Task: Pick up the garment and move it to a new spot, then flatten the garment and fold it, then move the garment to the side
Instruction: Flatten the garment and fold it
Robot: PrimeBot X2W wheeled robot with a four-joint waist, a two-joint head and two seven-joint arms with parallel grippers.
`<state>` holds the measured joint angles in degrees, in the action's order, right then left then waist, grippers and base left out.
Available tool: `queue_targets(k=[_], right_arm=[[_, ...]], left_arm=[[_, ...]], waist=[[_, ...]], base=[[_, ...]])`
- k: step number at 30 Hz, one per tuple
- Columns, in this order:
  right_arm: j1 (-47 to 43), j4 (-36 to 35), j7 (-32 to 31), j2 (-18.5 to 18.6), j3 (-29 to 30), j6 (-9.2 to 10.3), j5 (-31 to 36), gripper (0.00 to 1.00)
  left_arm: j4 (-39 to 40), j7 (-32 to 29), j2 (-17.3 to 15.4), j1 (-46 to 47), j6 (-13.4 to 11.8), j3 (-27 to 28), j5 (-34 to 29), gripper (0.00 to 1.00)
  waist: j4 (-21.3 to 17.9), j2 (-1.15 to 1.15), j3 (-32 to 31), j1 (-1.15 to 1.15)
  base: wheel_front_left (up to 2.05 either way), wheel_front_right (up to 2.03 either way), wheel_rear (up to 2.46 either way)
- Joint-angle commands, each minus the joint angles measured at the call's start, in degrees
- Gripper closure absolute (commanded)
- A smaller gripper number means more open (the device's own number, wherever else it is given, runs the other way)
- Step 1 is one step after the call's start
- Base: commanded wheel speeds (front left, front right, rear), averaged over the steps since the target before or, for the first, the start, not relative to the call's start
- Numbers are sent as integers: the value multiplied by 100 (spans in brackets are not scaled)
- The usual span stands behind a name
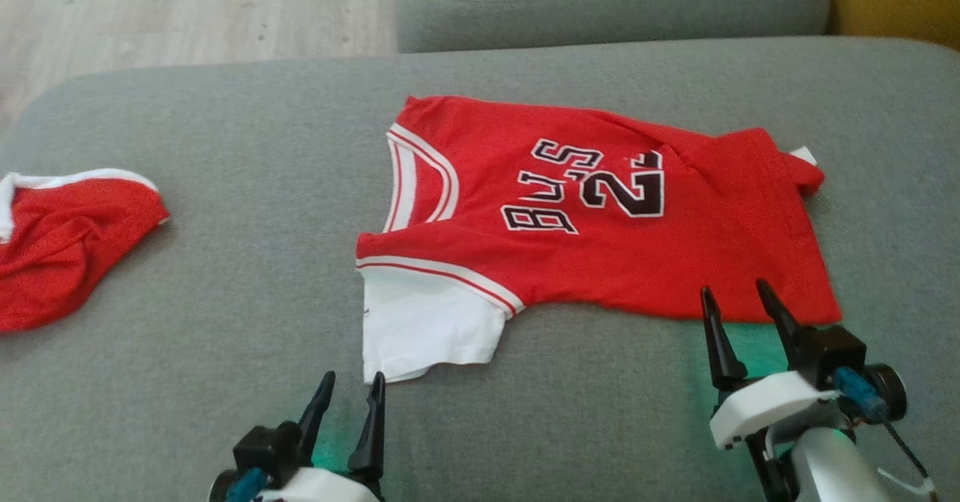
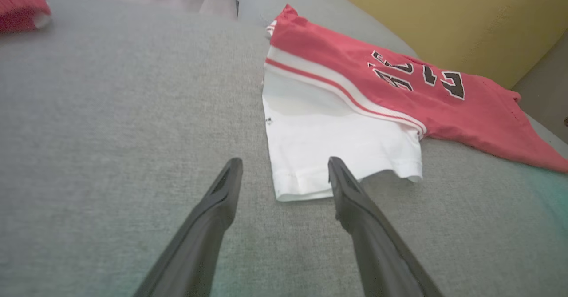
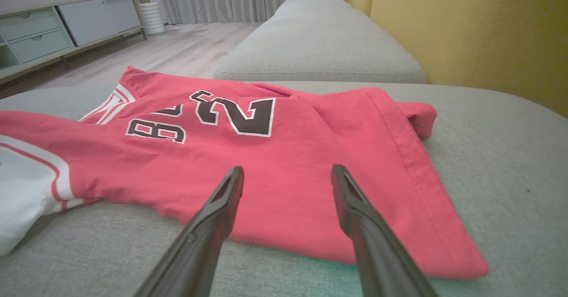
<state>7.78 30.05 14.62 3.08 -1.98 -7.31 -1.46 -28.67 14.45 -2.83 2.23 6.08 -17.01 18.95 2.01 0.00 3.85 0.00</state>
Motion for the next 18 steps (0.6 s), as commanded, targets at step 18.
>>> queue_targets(k=[18], right_arm=[[390,-211,38,258,-37,-18,-223,0]], left_arm=[[-1682,55,-5,956,138,-1108,1712,0]], waist=[[-548,0,342,0]], base=[[0,0,0]])
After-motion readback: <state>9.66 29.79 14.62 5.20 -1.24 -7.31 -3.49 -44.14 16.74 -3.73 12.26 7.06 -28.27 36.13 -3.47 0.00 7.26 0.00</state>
